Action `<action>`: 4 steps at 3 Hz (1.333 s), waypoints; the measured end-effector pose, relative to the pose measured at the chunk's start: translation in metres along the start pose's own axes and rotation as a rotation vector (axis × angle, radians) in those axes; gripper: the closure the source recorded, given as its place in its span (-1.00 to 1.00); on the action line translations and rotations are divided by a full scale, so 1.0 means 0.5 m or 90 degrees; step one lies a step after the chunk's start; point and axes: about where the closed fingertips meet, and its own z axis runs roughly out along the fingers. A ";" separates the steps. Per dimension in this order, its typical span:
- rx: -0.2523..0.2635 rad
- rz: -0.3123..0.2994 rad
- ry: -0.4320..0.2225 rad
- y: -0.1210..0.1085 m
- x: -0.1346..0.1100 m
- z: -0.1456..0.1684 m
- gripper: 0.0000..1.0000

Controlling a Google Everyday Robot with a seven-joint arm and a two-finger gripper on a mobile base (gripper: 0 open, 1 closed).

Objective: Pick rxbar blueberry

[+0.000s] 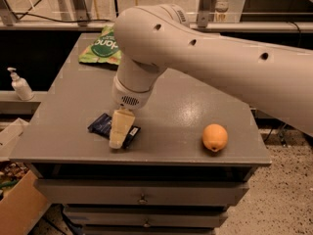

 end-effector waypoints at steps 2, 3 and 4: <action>0.006 0.012 0.006 0.002 0.014 0.007 -0.05; 0.006 0.013 0.007 0.001 0.012 0.000 0.41; 0.007 0.013 0.007 0.000 0.009 -0.007 0.87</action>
Offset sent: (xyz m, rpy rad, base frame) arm 0.0003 -0.0119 -0.0083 -0.0086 -0.0008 -0.0444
